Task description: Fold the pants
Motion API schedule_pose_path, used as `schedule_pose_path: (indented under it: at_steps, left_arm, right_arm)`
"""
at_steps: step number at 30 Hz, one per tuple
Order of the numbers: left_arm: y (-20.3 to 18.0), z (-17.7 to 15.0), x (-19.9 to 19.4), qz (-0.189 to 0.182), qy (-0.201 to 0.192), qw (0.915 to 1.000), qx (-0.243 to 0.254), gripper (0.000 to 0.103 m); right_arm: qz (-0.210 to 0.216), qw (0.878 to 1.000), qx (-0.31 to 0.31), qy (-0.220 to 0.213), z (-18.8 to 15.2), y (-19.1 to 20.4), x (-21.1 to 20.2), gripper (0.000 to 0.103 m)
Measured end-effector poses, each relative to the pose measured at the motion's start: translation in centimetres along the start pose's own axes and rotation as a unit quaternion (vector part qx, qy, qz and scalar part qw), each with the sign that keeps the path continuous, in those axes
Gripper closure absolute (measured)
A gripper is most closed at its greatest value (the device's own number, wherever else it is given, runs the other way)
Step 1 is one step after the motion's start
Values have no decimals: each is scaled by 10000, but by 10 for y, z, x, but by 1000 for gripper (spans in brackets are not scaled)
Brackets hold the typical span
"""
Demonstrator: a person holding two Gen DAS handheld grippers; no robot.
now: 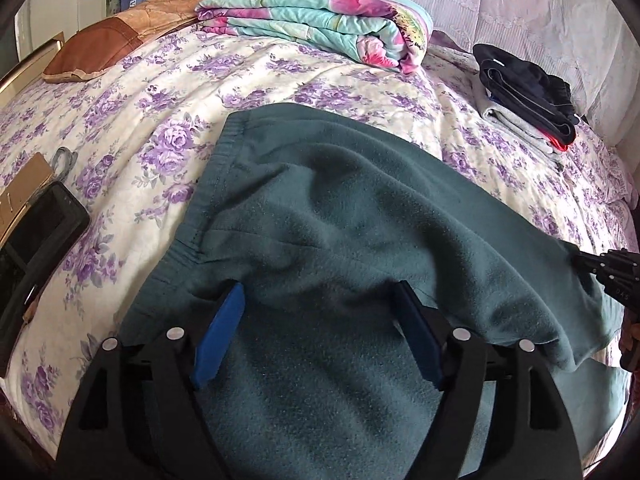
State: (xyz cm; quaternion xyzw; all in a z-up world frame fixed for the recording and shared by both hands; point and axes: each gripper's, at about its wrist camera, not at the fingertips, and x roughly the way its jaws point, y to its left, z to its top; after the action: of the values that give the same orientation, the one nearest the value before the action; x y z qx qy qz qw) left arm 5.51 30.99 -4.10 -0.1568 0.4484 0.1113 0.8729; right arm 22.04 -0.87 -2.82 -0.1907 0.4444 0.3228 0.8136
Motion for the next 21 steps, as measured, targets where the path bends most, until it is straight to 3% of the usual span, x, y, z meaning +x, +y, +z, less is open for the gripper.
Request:
schedule_pose_path:
  at_steps: [3,7,10,14,17,20,21]
  left_arm:
    - [3,3,2,-29,6,10000,-89,27]
    - [6,3,1,-85,9,9999,-67,27]
    - [14,6,-11,-130,-65,9998,-163,28]
    - [24,24,-31,-76,-391,9987,-303,28]
    - [21,36,-24,120,-418,9990,-94,28]
    - [31,40,17,450,80,9988,-195,28]
    - [36,37,30,455,231,9983,-280,24]
  right_arm:
    - [-375,9978,543,-20,12,-27,13,97]
    - [-307,9967,742,66,13,-33,22,94]
    - [-186,9938,1016,-416,7,-29,-11,79]
    - [166,9929,902,-759,-7,-2,-52,76]
    - [393,9954,765,-431,-22,19,-46,64]
    - [264,9946,978,238,-45,19,-13,60]
    - [366,9930,1118,106,-54,13,-15,62]
